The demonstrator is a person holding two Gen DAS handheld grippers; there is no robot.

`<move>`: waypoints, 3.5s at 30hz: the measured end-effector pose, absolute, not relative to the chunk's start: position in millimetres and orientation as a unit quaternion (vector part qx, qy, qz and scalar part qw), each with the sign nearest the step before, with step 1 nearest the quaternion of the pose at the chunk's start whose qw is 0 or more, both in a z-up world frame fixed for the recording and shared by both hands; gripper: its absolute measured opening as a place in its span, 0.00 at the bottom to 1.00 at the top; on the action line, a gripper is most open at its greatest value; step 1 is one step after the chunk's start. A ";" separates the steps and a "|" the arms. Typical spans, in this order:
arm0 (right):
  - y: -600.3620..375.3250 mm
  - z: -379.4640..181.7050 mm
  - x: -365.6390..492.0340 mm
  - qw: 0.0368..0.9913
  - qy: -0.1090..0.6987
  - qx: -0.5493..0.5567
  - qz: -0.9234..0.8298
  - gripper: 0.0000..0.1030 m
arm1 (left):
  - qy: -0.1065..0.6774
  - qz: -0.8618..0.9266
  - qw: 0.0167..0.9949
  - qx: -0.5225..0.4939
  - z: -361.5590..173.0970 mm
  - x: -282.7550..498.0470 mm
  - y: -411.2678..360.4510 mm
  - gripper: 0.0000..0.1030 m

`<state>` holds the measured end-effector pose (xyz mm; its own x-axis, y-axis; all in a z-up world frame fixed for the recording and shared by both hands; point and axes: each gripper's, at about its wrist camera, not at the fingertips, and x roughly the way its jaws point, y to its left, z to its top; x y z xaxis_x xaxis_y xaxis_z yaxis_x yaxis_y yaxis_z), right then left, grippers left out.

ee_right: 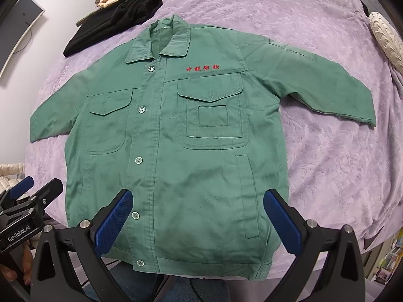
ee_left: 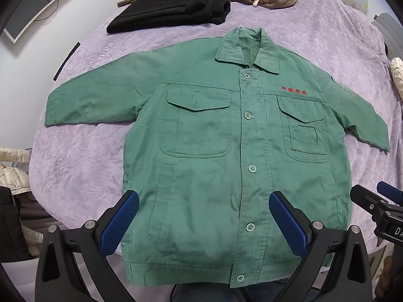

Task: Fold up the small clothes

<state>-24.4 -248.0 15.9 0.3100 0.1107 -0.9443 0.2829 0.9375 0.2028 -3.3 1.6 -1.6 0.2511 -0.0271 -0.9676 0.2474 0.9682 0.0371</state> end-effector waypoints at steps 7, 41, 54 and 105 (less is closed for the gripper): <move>-249.0 14.8 -24.3 0.792 0.585 0.169 -0.052 1.00 | 0.605 -0.087 0.786 0.095 -3.7 -5.5 0.0 1.00; -249.0 12.0 -25.9 0.791 0.585 0.173 -0.052 1.00 | 0.605 -0.085 0.785 0.100 -1.4 -6.7 0.3 1.00; -249.4 11.2 -25.8 0.790 0.586 0.174 -0.051 1.00 | 0.605 -0.084 0.786 0.102 -1.9 -7.5 1.2 1.00; -222.0 0.6 14.3 0.779 0.573 0.253 0.026 1.00 | 0.604 -0.083 0.792 -0.018 -28.2 68.7 75.2 1.00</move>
